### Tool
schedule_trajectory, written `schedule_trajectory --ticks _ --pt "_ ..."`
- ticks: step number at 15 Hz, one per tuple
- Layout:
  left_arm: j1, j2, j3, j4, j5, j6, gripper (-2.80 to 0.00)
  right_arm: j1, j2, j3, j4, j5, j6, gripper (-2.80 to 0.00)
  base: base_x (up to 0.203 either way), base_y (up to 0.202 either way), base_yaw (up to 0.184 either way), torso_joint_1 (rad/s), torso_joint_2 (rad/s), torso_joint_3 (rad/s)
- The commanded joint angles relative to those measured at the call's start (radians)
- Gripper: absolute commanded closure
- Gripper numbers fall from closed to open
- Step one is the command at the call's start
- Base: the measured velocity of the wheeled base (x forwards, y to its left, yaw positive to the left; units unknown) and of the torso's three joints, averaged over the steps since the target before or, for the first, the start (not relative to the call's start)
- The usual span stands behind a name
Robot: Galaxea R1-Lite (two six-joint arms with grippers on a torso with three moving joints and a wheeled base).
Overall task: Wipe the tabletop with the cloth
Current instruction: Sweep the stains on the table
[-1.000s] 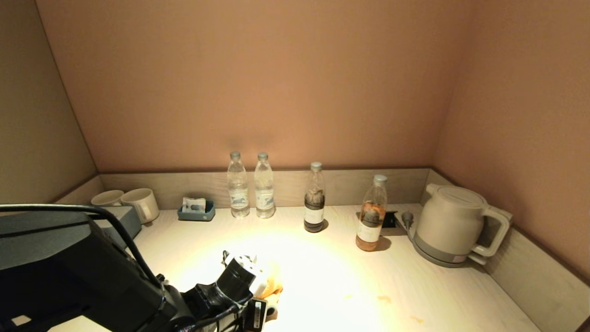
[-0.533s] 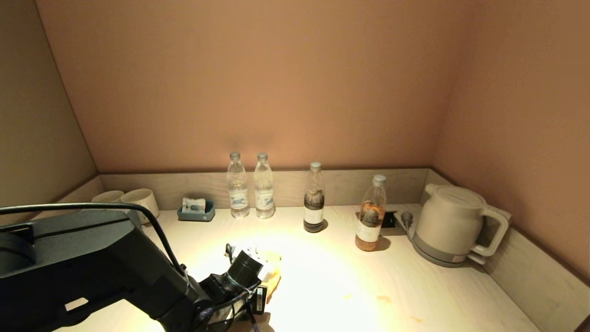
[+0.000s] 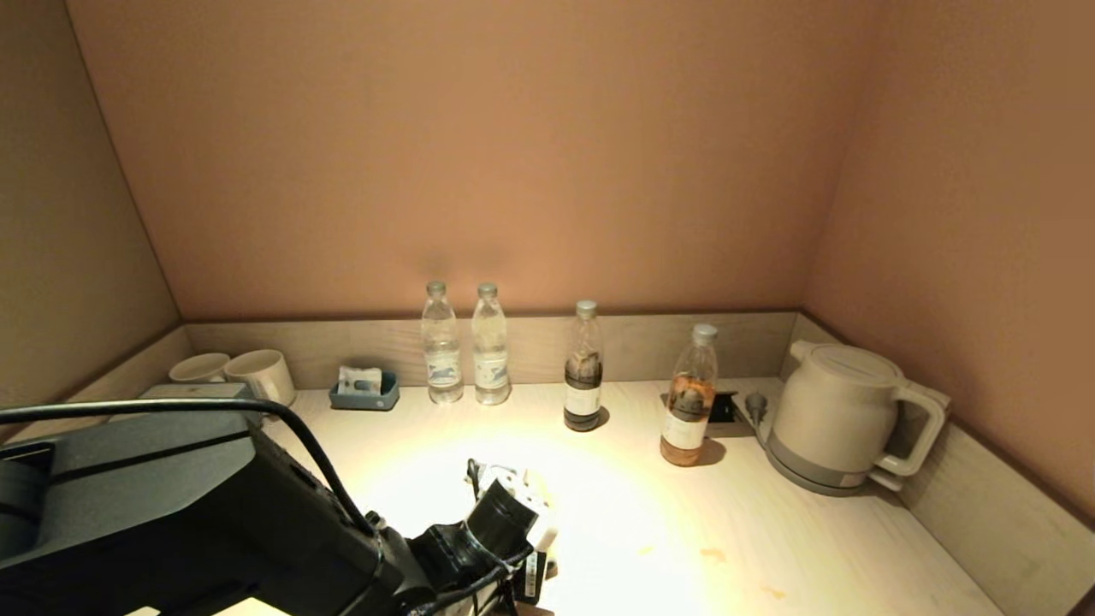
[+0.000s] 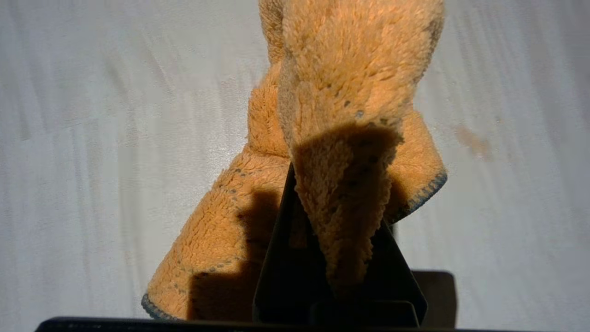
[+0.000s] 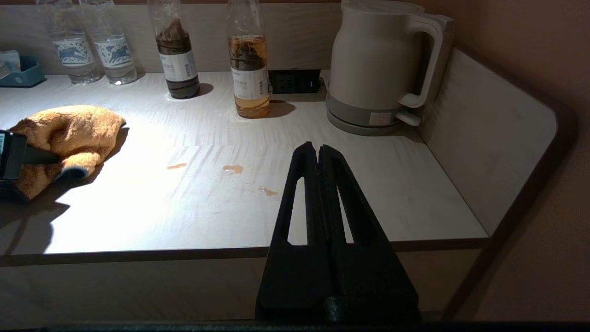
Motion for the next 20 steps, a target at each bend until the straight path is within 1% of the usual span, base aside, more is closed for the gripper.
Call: schedule_trajectory --ticks 1,5,6,7,8,9,10,11,12,13,14,16,18,20 --pt "-0.038 -0.024 -0.005 0.001 0.003 -0.001 0.00 0.000 0.001 0.000 0.000 0.000 0.000 0.00 0.000 0.000 0.000 0.000 0.00 0.000" --pt "-0.046 -0.024 -0.001 0.003 0.006 0.005 0.00 0.000 0.001 0.000 0.000 0.000 0.000 0.00 0.000 0.000 0.000 0.000 0.00 0.000" --pt "-0.027 -0.022 0.001 0.044 0.012 0.001 0.00 0.000 0.001 0.000 0.000 0.000 0.000 0.00 0.000 0.000 0.000 0.000 0.00 0.000" --pt "-0.020 -0.021 0.002 0.059 0.016 -0.001 0.00 0.000 0.001 0.000 0.000 0.000 0.000 0.00 0.000 0.000 0.000 0.000 0.00 0.000" --pt "0.002 -0.019 0.012 0.083 0.039 -0.002 0.00 0.000 0.001 0.000 0.000 0.000 0.000 0.00 0.000 0.000 0.000 0.000 0.00 0.000" --pt "0.056 -0.020 0.029 0.111 0.077 -0.006 0.00 0.000 0.001 0.000 0.000 0.000 0.000 0.00 0.000 0.000 0.000 0.000 0.00 0.000" --pt "0.090 -0.021 0.048 0.139 0.116 -0.009 0.00 0.000 0.001 0.000 0.000 0.000 0.000 0.00 0.000 0.000 0.000 0.000 0.00 0.000" --pt "0.099 -0.025 0.056 0.144 0.129 -0.013 0.00 0.000 0.001 0.000 0.000 0.000 0.000 0.00 0.000 0.000 0.000 0.000 0.00 0.000" --pt "0.137 -0.033 0.094 0.145 0.148 -0.018 0.00 0.000 0.001 0.000 0.000 0.000 0.000 0.00 0.000 0.000 0.000 0.000 0.00 0.000" --pt "0.193 -0.041 0.139 0.146 0.167 -0.023 0.00 0.000 0.001 0.000 0.000 0.000 0.000 0.00 0.000 0.000 0.000 0.000 0.00 0.000" --pt "0.213 -0.047 0.158 0.146 0.183 -0.028 0.00 0.000 0.001 0.000 0.000 0.000 0.000 0.00 0.000 0.000 0.000 0.000 0.00 0.000" --pt "0.284 -0.057 0.214 0.138 0.210 -0.039 0.00 0.000 0.001 0.000 0.000 0.000 0.000 0.00 0.000 0.000 0.000 0.000 0.00 0.000" --pt "0.337 -0.066 0.247 0.123 0.221 -0.043 0.00 0.000 0.001 0.000 0.000 0.000 0.000 0.00 0.000 0.000 0.000 0.000 0.00 0.000" --pt "0.428 -0.068 0.261 0.102 0.221 -0.036 0.00 0.000 0.001 0.000 0.000 0.000 0.000 0.00 0.000 0.000 0.000 0.000 0.00 0.000"
